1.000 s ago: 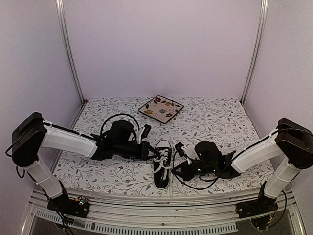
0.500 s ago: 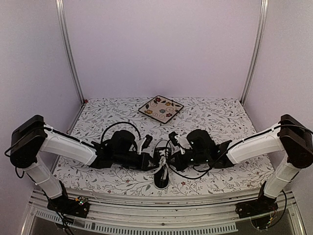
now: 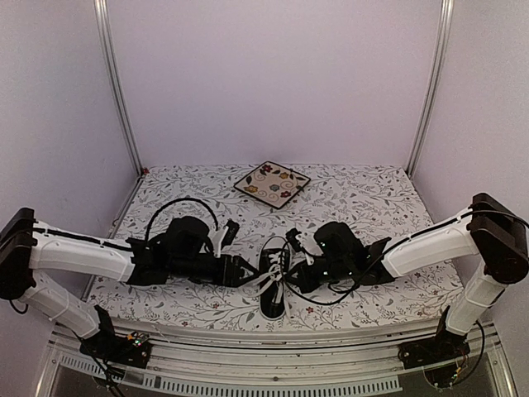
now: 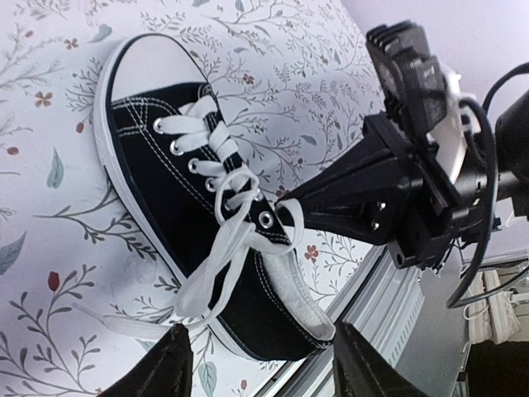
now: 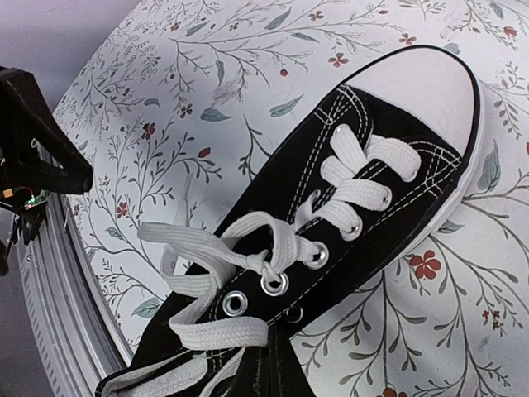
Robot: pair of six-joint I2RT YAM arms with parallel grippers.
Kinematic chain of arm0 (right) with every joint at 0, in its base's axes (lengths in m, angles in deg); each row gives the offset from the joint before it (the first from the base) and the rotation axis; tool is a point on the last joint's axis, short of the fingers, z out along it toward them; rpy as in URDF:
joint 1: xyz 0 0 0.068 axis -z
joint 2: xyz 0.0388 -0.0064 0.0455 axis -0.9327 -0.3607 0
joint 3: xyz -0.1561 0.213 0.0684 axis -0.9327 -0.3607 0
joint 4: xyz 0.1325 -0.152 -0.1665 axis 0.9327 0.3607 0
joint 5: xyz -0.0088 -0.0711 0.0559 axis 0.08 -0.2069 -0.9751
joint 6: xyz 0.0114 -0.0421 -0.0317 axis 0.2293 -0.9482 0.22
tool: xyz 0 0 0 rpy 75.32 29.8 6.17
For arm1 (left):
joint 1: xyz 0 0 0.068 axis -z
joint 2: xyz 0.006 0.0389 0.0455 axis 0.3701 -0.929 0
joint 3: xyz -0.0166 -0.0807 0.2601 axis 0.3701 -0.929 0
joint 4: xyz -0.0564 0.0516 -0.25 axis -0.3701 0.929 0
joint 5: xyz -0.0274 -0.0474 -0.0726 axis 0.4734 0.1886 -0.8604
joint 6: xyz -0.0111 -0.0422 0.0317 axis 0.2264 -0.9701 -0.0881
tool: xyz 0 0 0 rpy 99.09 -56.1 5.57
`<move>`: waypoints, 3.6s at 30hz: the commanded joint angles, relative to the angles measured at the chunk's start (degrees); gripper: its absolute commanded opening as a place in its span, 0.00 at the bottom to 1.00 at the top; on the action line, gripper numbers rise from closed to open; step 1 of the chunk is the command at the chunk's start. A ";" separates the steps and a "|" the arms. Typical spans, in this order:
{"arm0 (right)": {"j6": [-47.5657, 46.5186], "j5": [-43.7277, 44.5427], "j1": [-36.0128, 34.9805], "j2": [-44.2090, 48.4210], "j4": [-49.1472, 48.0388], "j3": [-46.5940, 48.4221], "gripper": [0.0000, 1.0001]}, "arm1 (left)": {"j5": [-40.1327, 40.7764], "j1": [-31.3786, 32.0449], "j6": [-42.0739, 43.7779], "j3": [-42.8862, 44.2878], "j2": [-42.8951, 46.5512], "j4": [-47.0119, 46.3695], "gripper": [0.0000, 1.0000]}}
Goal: Tie the shoes
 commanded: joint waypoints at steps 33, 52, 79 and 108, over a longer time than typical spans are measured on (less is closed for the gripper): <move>1.89 -2.28 0.20 -0.96 -1.98 -0.75 0.02 | -0.40 -3.21 3.88 13.53 -22.08 -5.76 0.24; 2.36 -2.20 0.21 -0.43 -2.24 -1.08 0.02 | -2.29 -3.30 3.70 13.80 -25.48 -6.29 0.16; 3.96 5.08 -1.16 1.60 7.28 4.40 0.02 | -4.86 -2.99 2.71 8.90 -17.86 -15.83 0.00; 7.42 3.07 -2.75 -7.02 7.35 11.38 0.02 | -5.57 -3.05 2.76 8.66 -17.70 -14.79 0.00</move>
